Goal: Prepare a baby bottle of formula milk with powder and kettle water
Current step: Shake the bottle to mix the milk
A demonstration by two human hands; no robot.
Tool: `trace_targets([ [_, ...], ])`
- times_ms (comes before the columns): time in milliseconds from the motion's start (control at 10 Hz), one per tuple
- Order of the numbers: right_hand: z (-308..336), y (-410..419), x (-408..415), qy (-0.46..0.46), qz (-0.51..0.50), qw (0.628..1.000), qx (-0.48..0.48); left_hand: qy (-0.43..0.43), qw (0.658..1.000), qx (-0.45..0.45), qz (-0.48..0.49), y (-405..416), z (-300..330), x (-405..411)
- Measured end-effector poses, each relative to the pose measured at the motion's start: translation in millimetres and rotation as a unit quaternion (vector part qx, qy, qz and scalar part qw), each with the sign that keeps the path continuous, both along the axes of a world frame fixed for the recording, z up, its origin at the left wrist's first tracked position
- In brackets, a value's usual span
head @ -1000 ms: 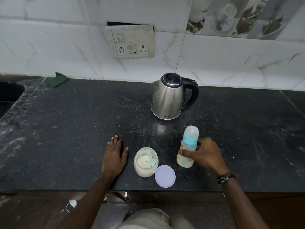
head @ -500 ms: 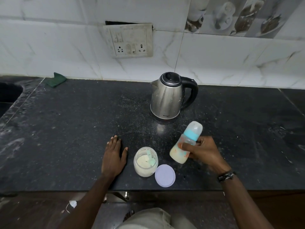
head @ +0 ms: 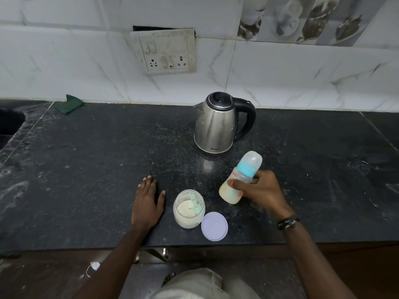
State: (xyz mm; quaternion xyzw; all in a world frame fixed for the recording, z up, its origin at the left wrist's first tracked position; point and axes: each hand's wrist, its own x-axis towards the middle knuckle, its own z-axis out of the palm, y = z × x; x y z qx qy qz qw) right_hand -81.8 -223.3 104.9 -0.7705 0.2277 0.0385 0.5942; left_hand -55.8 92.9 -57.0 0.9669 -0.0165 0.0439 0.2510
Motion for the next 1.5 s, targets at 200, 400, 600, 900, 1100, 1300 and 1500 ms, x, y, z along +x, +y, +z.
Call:
trace_targets([
  [200,4.3,2.3,-0.2,-0.004,-0.008,1.000,-0.024,-0.004,1.000,0.001,-0.001,0.5,-0.7,0.1],
  [400,4.1,2.9,-0.1,0.011,0.003,0.999,-0.046,-0.005,1.000,0.000,-0.001,0.9,-0.7,0.0],
  [600,3.3,6.8,2.5,0.022,0.029,0.997,-0.073,-0.008,1.000,-0.001,-0.004,1.6,-0.7,0.6],
  [900,6.2,7.6,2.0,0.020,0.029,0.993,-0.109,-0.003,1.000,-0.006,0.000,-0.6,0.5,-0.9],
  [1100,3.6,3.1,0.8,0.034,0.022,0.991,-0.131,-0.003,1.000,-0.007,-0.001,-0.1,-0.1,-0.5],
  [1300,-2.7,-2.9,-0.3,0.023,0.043,0.988,-0.149,-0.002,1.000,-0.007,0.000,0.1,0.1,-0.3],
  [1500,-3.4,-2.1,-1.5,0.022,0.045,0.985,-0.165,-0.002,1.000,-0.007,0.001,0.0,0.8,-0.7],
])
